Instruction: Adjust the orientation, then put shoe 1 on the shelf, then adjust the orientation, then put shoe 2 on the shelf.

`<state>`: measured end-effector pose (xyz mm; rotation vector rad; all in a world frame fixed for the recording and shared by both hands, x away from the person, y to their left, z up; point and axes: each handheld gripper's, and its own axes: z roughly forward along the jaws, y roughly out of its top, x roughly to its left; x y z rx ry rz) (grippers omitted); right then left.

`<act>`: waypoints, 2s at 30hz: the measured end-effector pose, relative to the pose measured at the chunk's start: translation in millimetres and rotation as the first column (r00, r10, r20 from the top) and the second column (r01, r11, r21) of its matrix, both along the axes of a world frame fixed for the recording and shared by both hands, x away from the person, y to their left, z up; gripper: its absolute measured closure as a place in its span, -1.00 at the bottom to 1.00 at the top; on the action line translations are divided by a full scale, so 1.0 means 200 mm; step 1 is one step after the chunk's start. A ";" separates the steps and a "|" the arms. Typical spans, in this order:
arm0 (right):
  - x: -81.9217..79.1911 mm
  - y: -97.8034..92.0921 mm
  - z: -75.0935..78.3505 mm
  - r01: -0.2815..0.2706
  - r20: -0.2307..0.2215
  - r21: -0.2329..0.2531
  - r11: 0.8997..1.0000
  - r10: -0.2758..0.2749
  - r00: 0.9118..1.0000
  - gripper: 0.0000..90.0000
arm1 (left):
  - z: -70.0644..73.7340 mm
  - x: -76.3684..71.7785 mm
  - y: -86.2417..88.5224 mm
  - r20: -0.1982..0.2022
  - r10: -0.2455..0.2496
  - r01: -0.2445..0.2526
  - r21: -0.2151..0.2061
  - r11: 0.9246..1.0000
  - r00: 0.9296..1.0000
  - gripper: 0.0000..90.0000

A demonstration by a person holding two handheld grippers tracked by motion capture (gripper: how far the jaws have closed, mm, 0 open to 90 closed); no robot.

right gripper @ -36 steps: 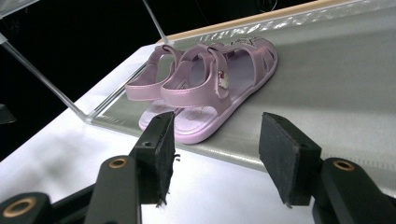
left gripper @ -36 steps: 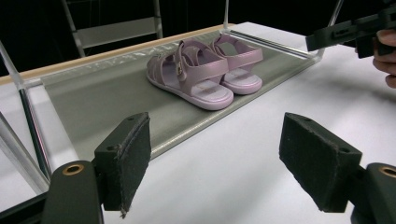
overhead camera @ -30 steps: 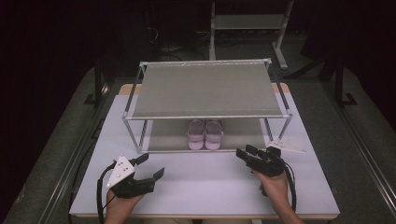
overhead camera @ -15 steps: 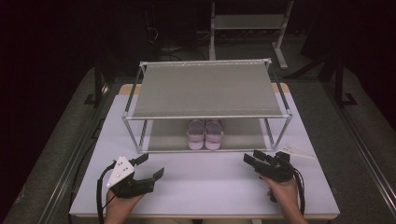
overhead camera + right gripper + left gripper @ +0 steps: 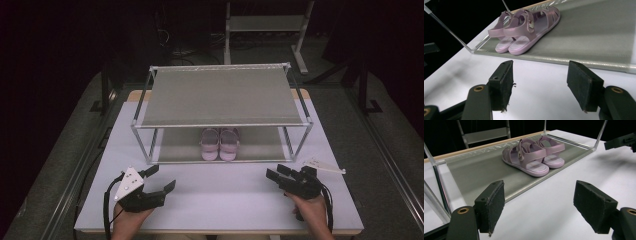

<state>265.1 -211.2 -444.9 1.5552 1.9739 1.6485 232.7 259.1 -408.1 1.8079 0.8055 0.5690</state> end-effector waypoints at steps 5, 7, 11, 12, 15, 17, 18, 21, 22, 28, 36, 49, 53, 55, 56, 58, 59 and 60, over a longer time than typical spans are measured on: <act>-0.02 -0.04 -0.01 0.004 -0.006 -0.001 1.000 -0.004 1.000 -0.18 | 0.00 0.00 0.00 -0.001 0.000 0.000 0.000 1.000 1.000 -0.45; -0.02 -0.05 -0.01 0.006 -0.010 0.000 1.000 -0.006 1.000 -0.18 | 0.00 0.00 0.00 -0.001 0.000 0.000 0.000 1.000 1.000 -0.45; -0.04 -0.08 -0.02 0.020 -0.016 0.002 1.000 -0.020 1.000 -0.18 | 0.00 0.00 0.00 -0.005 0.000 0.000 0.005 1.000 1.000 -0.45; -0.04 -0.08 -0.02 0.020 -0.016 0.002 1.000 -0.020 1.000 -0.18 | 0.00 0.00 0.00 -0.005 0.000 0.000 0.005 1.000 1.000 -0.45; -0.05 -0.11 -0.03 0.023 -0.026 0.006 1.000 -0.022 0.999 -0.19 | -0.01 0.01 0.00 -0.004 0.000 0.000 0.003 1.000 1.000 -0.45; -0.05 -0.12 -0.04 0.026 -0.036 0.005 1.000 -0.026 0.999 -0.19 | -0.01 0.01 0.01 -0.005 0.002 -0.002 0.005 1.000 1.000 -0.45; -0.05 -0.12 -0.04 0.026 -0.036 0.005 1.000 -0.026 0.999 -0.19 | -0.01 0.01 0.01 -0.005 0.002 -0.002 0.005 1.000 1.000 -0.45; -0.06 -0.15 -0.04 0.036 -0.042 0.008 0.999 -0.035 0.998 -0.20 | -0.01 0.02 0.02 -0.010 0.007 -0.007 -0.001 1.000 1.000 -0.45; -0.06 -0.15 -0.04 0.036 -0.042 0.008 0.999 -0.035 0.998 -0.20 | -0.01 0.02 0.02 -0.010 0.007 -0.007 -0.001 1.000 1.000 -0.45; -0.09 -0.18 -0.05 0.039 -0.050 -0.004 0.999 -0.040 0.998 -0.21 | 0.00 0.01 0.04 -0.002 0.019 -0.019 -0.003 1.000 1.000 -0.45; -0.13 -0.28 -0.04 0.072 -0.049 0.005 0.997 -0.071 0.996 -0.21 | 0.00 0.01 0.05 -0.006 0.025 -0.025 -0.005 1.000 1.000 -0.45; -0.15 -0.32 -0.03 0.077 -0.041 -0.008 0.997 -0.077 0.996 -0.22 | 0.00 0.01 0.05 0.000 0.021 -0.021 -0.003 1.000 1.000 -0.45; -0.15 -0.32 -0.03 0.076 -0.037 -0.007 0.997 -0.076 0.996 -0.22 | 0.01 0.01 0.05 0.005 0.021 -0.021 -0.006 1.000 1.000 -0.45; -0.15 -0.33 -0.03 0.080 -0.037 -0.005 0.997 -0.080 0.996 -0.22 | 0.00 0.01 0.05 -0.006 0.022 -0.022 -0.002 1.000 1.000 -0.45; -0.15 -0.33 -0.03 0.080 -0.037 -0.005 0.997 -0.080 0.996 -0.22 | 0.00 0.01 0.05 -0.006 0.022 -0.022 -0.002 1.000 1.000 -0.45; -0.16 -0.33 -0.03 0.077 -0.035 -0.012 0.997 -0.078 0.996 -0.22 | 0.00 0.01 0.06 -0.007 0.024 -0.024 -0.002 1.000 1.000 -0.45; -0.16 -0.33 -0.03 0.077 -0.035 -0.012 0.997 -0.078 0.996 -0.22 | 0.00 0.01 0.06 -0.007 0.024 -0.024 -0.002 1.000 1.000 -0.45; -0.15 -0.33 -0.03 0.078 -0.033 -0.013 0.997 -0.079 0.996 -0.23 | 0.00 0.02 0.07 -0.007 0.026 -0.026 -0.003 1.000 1.000 -0.45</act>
